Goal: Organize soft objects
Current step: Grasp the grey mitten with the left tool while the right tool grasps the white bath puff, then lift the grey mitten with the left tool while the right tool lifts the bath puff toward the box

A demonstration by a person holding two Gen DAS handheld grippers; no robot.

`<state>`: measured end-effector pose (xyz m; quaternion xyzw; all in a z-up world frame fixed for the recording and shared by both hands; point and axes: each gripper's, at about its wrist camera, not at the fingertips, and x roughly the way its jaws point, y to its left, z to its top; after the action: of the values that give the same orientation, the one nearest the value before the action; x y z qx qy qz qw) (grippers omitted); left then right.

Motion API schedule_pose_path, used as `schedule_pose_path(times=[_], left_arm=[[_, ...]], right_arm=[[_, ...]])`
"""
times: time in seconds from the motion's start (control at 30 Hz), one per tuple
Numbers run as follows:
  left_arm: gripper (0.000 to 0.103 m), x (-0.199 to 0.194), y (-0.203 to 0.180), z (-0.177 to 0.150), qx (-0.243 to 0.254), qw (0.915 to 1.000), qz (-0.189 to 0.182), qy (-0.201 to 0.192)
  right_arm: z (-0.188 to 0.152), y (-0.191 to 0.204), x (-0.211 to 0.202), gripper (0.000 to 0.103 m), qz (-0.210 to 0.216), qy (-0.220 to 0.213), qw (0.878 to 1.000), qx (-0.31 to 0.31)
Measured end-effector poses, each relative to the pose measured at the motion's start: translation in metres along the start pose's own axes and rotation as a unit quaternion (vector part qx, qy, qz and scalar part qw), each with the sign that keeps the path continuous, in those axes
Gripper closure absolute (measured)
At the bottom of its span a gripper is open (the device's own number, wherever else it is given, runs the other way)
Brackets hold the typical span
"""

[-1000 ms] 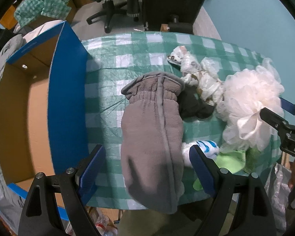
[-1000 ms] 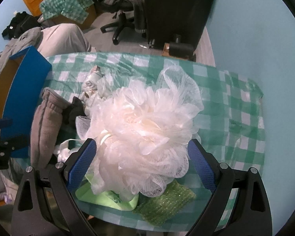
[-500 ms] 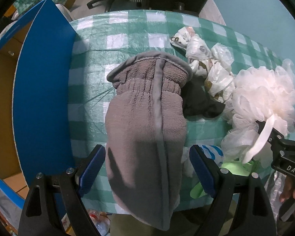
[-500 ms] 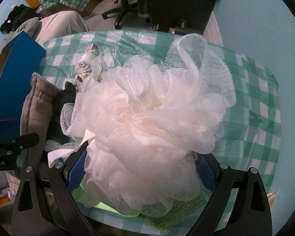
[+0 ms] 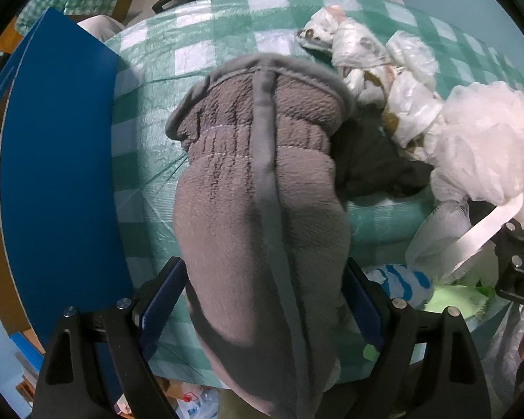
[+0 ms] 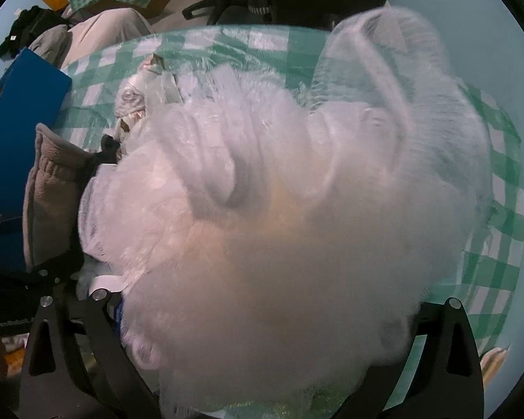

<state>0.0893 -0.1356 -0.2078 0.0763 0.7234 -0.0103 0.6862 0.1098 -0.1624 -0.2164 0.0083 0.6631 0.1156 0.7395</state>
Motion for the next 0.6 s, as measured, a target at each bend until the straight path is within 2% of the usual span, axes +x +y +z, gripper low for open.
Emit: schedule_pose_path(times=[0.17,0.3,0.43,0.53,0.6], left_arm=[[0.014,0.019,0.012,0.001,-0.018,0.9996,-0.014,0.014],[0.016,0.020,0.030,-0.002,-0.029,0.9989,-0.034,0.014],[0.031,0.023,0.042,-0.011,-0.034,0.9983,-0.047,0.009],[0.044,0.025,0.052,-0.015,-0.043,0.9968,-0.067,0.008],[0.050,0.022,0.055,-0.019,-0.042,0.9967,-0.069,0.002]], right_arm=[[0.000,0.003,0.007,0.004,-0.008,0.005,1.000,-0.008],[0.000,0.003,0.008,0.004,-0.013,0.003,1.000,-0.011],[-0.001,0.005,0.008,0.005,-0.013,-0.001,1.000,-0.009],[-0.002,0.009,0.006,0.013,-0.015,-0.007,1.000,-0.016],[-0.004,0.011,0.003,0.023,-0.015,-0.013,1.000,-0.019]])
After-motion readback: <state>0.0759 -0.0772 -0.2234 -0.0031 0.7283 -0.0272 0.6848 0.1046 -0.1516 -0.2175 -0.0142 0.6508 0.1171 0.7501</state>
